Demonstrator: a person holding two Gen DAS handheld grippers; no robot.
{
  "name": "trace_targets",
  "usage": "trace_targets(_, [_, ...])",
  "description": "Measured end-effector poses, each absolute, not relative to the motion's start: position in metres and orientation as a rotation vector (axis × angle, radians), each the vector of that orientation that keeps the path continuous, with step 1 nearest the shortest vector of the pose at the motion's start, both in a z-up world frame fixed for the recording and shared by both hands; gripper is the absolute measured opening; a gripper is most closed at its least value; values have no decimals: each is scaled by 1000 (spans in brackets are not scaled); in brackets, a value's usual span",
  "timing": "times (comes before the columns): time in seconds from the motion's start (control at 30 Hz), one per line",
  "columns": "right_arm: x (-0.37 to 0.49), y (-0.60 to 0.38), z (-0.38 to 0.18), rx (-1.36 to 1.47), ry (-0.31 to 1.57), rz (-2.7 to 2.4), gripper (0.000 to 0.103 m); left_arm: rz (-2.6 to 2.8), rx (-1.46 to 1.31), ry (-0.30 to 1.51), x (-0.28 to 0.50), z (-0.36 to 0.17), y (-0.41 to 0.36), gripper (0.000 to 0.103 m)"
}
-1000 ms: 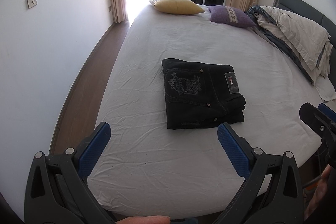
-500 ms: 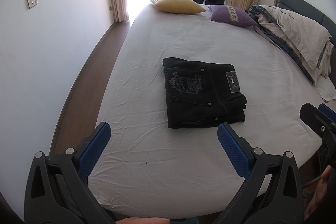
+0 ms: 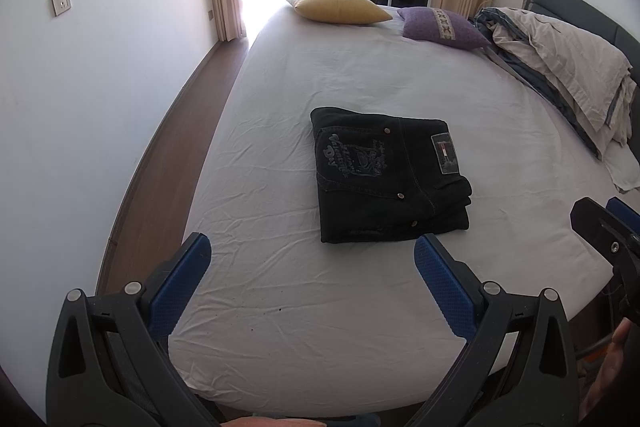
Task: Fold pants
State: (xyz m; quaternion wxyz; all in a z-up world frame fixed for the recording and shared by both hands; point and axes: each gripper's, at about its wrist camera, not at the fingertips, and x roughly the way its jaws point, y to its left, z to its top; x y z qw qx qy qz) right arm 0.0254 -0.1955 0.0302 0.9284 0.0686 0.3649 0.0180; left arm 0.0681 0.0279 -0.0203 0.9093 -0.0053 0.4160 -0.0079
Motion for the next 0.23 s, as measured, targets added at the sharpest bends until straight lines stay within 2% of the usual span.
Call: trace_targets(0.23, [25, -195, 24, 143, 751, 38, 103, -2, -7, 865, 68, -26, 30, 103])
